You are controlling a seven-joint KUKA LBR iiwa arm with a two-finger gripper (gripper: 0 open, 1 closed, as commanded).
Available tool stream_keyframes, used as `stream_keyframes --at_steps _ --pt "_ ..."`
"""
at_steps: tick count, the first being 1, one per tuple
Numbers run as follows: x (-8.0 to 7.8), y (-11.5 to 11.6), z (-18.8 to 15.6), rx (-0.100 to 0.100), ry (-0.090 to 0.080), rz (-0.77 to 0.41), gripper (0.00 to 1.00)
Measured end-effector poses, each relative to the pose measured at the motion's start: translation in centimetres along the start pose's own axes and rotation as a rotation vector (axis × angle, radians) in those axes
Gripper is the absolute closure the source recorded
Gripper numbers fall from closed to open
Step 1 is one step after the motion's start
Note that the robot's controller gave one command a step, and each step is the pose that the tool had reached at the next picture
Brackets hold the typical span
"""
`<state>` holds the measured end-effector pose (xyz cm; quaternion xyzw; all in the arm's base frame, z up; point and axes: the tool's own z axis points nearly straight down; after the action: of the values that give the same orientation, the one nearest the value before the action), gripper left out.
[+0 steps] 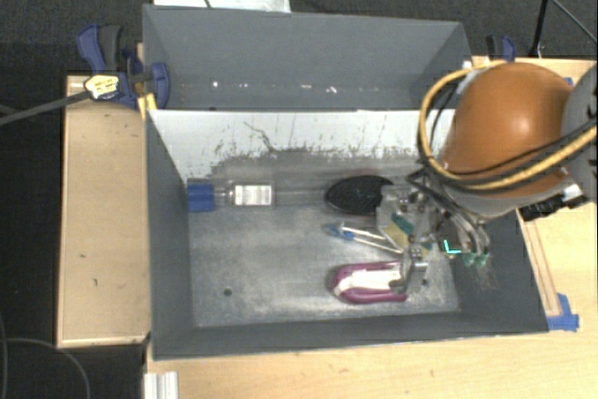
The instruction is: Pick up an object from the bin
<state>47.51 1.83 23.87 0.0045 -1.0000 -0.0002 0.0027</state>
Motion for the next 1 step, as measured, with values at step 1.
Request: stream_keyframes --at_steps 1 --pt "-0.15 -0.01 -0.38 0.000 -0.008 0.001 1.00"
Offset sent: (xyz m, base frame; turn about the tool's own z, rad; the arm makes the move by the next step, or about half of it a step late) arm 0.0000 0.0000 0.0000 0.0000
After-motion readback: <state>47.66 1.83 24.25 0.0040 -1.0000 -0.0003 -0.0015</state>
